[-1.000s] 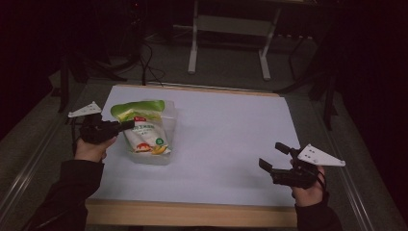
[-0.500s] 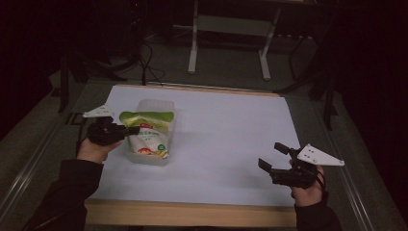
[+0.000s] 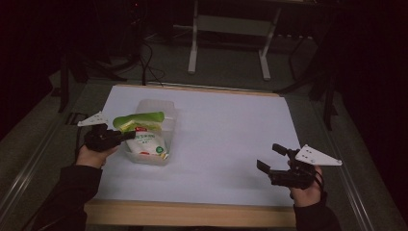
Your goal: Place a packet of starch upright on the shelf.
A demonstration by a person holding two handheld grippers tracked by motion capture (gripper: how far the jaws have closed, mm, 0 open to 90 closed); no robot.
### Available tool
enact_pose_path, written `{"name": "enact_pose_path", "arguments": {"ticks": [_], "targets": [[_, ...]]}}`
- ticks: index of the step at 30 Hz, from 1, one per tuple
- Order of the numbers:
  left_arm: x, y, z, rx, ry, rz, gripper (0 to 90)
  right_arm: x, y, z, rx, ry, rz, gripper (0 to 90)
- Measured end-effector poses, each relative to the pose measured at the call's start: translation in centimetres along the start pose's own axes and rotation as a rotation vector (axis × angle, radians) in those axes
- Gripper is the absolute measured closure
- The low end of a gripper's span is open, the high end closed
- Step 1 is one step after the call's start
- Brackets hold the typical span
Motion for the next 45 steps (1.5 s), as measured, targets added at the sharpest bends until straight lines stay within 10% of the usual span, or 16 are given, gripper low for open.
{"name": "enact_pose_path", "arguments": {"ticks": [17, 36, 45], "targets": [[1.5, 1.7, -0.2, 0.147, -0.005, -0.121, 0.9, 0.1, 0.1, 0.2, -0.006, -0.004, -0.003, 13.2], [4.2, 1.8, 2.7, 0.220, 0.048, -0.303, 0.8, -0.3, -0.4, 0.9, -0.035, -0.007, -0.022, 13.2], [7.1, 1.4, 4.2, 0.207, -0.011, -0.338, 0.8, -0.5, -0.6, 1.7, -0.050, -0.009, -0.031, 13.3]]}}
Point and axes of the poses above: each handheld gripper's, and its own axes: y roughly backward along the jaws, z roughly out of its underside, x roughly to its right, the point moved 6 cm from there along -y, roughly forward along the jaws, and after that the axes turned 5 degrees about z, right-handed, at the moved point
